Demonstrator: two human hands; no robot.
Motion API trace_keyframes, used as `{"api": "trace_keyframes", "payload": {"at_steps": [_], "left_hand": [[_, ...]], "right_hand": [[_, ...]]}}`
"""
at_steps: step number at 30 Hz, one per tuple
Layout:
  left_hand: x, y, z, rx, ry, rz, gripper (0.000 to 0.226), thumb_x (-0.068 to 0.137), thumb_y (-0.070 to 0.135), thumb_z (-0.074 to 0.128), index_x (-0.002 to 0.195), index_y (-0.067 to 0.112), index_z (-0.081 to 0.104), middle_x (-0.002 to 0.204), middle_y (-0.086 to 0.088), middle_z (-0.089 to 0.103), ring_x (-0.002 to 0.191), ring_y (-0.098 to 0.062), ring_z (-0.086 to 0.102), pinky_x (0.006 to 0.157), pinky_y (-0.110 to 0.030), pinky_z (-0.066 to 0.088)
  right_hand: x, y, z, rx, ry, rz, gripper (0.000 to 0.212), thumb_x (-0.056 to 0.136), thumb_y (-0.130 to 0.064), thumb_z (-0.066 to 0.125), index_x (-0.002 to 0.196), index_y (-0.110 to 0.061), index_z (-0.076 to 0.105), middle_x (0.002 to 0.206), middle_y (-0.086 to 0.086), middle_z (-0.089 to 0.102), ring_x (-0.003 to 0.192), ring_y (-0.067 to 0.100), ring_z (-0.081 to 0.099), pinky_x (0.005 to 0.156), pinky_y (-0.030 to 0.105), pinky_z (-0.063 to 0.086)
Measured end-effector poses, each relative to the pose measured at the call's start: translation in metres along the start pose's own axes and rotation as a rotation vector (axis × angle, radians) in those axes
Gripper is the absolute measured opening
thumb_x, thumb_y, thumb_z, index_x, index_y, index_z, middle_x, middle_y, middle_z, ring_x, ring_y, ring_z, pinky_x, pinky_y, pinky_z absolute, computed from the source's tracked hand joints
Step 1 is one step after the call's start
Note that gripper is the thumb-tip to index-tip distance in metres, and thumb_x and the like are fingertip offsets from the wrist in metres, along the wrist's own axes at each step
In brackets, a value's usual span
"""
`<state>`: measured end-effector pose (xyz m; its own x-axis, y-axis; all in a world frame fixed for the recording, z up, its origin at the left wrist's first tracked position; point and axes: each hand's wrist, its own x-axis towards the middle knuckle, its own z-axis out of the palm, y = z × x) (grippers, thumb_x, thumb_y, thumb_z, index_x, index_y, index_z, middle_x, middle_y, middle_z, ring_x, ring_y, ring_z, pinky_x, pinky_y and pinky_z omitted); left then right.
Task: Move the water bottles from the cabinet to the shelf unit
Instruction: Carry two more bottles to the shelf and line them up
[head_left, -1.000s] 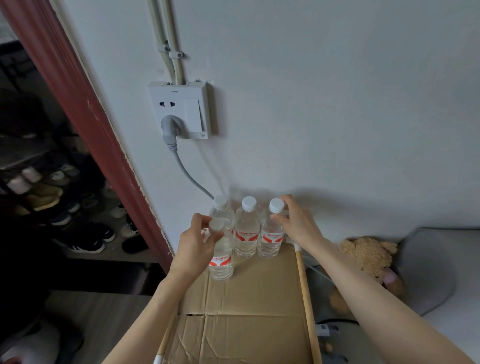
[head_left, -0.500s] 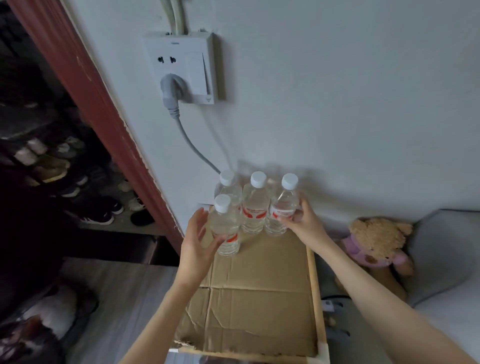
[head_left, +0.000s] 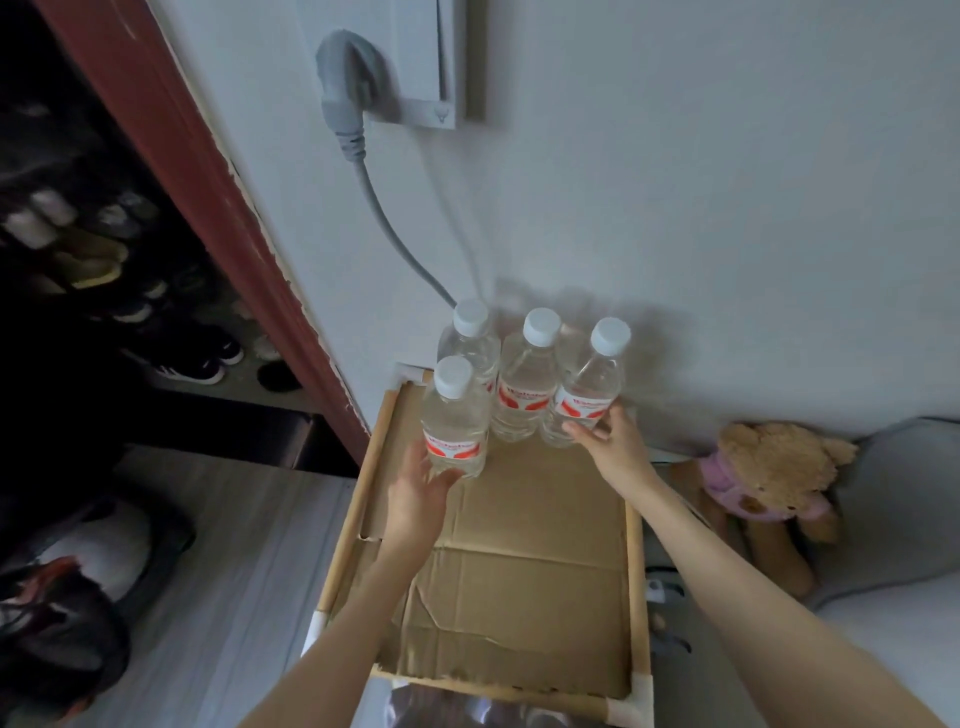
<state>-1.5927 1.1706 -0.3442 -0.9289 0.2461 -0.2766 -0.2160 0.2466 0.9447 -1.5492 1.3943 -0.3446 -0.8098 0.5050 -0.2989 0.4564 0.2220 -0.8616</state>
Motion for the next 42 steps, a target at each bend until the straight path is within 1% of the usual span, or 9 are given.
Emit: {"api": "trace_keyframes", "payload": {"at_steps": [12, 18, 21, 24, 27, 31, 36, 39, 42], "left_hand": [[0.009, -0.011, 0.001, 0.067, -0.034, 0.002, 0.054, 0.084, 0.011, 0.06, 0.13, 0.029, 0.037, 0.116, 0.012, 0.053, 0.113, -0.008, 0.045, 0.096, -0.032, 0.037], [0.014, -0.008, -0.008, 0.106, -0.18, 0.029, 0.062, 0.084, 0.011, 0.061, 0.136, 0.018, 0.028, 0.129, 0.007, 0.045, 0.126, -0.013, 0.038, 0.097, -0.028, 0.032], [0.015, -0.002, -0.017, 0.137, -0.255, 0.031, 0.066, 0.084, 0.017, 0.063, 0.137, 0.019, 0.024, 0.129, 0.009, 0.044, 0.126, -0.01, 0.037, 0.097, -0.025, 0.03], [0.012, 0.001, -0.022, 0.187, -0.295, 0.042, 0.075, 0.082, 0.025, 0.065, 0.141, 0.021, 0.019, 0.138, 0.006, 0.04, 0.126, -0.007, 0.035, 0.098, -0.023, 0.029], [0.002, -0.002, -0.023, 0.269, -0.251, 0.052, 0.077, 0.082, 0.029, 0.065, 0.142, 0.02, 0.017, 0.142, 0.003, 0.036, 0.122, -0.003, 0.033, 0.095, -0.022, 0.028], [-0.022, -0.02, -0.031, 0.509, -0.199, 0.031, 0.077, 0.085, 0.032, 0.06, 0.143, 0.021, 0.011, 0.15, -0.004, 0.025, 0.136, -0.018, 0.027, 0.107, -0.031, 0.025], [-0.077, -0.043, -0.051, 0.861, -0.008, 0.215, 0.069, 0.083, 0.052, 0.046, 0.141, 0.023, 0.023, 0.151, -0.003, 0.021, 0.142, -0.019, 0.011, 0.113, -0.032, 0.008], [-0.123, -0.056, -0.064, 0.915, 0.127, 0.177, 0.06, 0.088, 0.046, 0.046, 0.141, 0.028, 0.022, 0.154, -0.001, 0.015, 0.142, -0.022, 0.002, 0.114, -0.044, 0.004], [-0.175, -0.074, -0.077, 0.974, 0.211, 0.074, 0.067, 0.082, 0.06, 0.024, 0.141, 0.029, 0.02, 0.153, -0.006, 0.018, 0.141, -0.027, 0.004, 0.112, -0.049, 0.007]], "right_hand": [[0.0, -0.005, 0.001, 0.024, -0.034, 0.014, 0.055, 0.081, -0.025, 0.067, 0.128, -0.021, 0.04, 0.119, -0.01, 0.054, 0.111, 0.009, 0.052, 0.096, 0.028, 0.039], [-0.004, -0.008, 0.002, -0.077, -0.034, 0.046, 0.068, 0.076, -0.047, 0.066, 0.133, -0.026, 0.034, 0.13, -0.006, 0.054, 0.123, 0.017, 0.048, 0.107, 0.046, 0.035], [-0.006, -0.005, 0.005, -0.074, -0.001, 0.06, 0.092, 0.061, -0.069, 0.064, 0.136, -0.032, 0.024, 0.137, -0.01, 0.048, 0.13, 0.015, 0.041, 0.112, 0.051, 0.026], [-0.024, -0.006, 0.013, -0.046, 0.028, 0.06, 0.084, 0.067, -0.053, 0.071, 0.134, -0.031, 0.027, 0.142, -0.004, 0.04, 0.131, 0.015, 0.036, 0.109, 0.036, 0.026], [-0.049, 0.002, 0.025, -0.068, -0.02, 0.032, 0.088, 0.076, -0.041, 0.069, 0.144, -0.027, 0.016, 0.151, -0.005, 0.026, 0.137, 0.014, 0.027, 0.108, 0.03, 0.023], [-0.075, 0.026, 0.037, -0.378, -0.084, -0.017, 0.085, 0.083, -0.051, 0.056, 0.146, -0.02, 0.009, 0.155, 0.001, 0.016, 0.142, 0.019, 0.017, 0.114, 0.037, 0.02], [-0.093, 0.05, 0.039, -0.821, -0.204, -0.299, 0.078, 0.088, -0.058, 0.04, 0.147, -0.016, 0.009, 0.155, 0.007, 0.015, 0.143, 0.024, 0.01, 0.116, 0.044, 0.008], [-0.108, 0.055, 0.043, -0.906, -0.28, -0.454, 0.078, 0.085, -0.065, 0.03, 0.146, -0.017, 0.014, 0.154, 0.009, 0.02, 0.143, 0.026, 0.014, 0.116, 0.049, 0.011], [-0.126, 0.046, 0.059, -0.956, -0.411, -0.606, 0.077, 0.085, -0.065, 0.025, 0.146, -0.02, 0.013, 0.155, 0.008, 0.016, 0.143, 0.025, 0.014, 0.116, 0.049, 0.01]]}}
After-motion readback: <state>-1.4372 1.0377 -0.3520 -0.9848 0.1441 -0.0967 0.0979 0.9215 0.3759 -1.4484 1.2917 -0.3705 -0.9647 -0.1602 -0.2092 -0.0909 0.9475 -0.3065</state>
